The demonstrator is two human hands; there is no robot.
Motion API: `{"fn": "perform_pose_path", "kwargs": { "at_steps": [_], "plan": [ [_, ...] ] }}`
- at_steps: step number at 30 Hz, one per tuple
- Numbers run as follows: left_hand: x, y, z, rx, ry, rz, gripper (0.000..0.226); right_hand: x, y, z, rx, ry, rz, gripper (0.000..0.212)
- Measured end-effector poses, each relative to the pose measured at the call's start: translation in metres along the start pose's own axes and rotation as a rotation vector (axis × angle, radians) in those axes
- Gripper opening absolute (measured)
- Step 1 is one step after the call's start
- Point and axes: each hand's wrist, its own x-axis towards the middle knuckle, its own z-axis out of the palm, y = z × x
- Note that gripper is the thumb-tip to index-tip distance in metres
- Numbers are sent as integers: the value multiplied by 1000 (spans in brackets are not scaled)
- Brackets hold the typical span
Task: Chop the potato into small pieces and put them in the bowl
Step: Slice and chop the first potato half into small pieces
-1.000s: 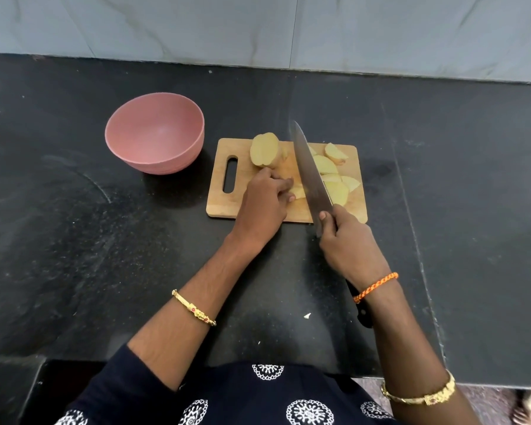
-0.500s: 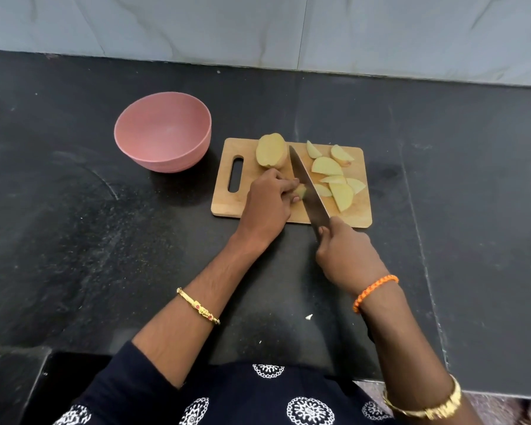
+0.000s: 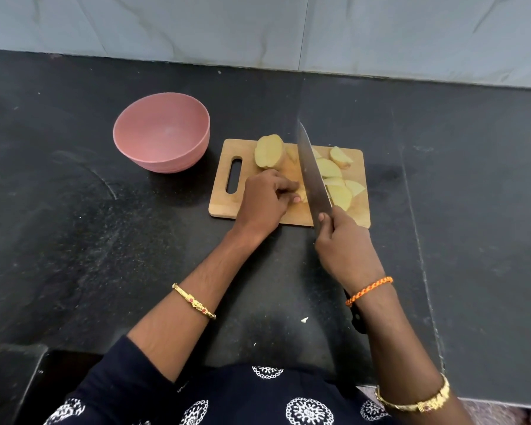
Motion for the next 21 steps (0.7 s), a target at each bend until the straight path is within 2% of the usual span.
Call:
{"fn": "perform_pose_path", "kwargs": {
  "at_steps": [11,16,21],
  "plan": [
    [-2,-2,5,-62,56,2,19,0,-7,11,-158,-65,86,16],
    [-3,-3,4,-113,67,-22,18,-8,-3,4,-172,-112,115,19],
    [-2,-6,-2,-103,56,-67,22,-14,-1,-1,-22,45,45,25]
  ]
}}
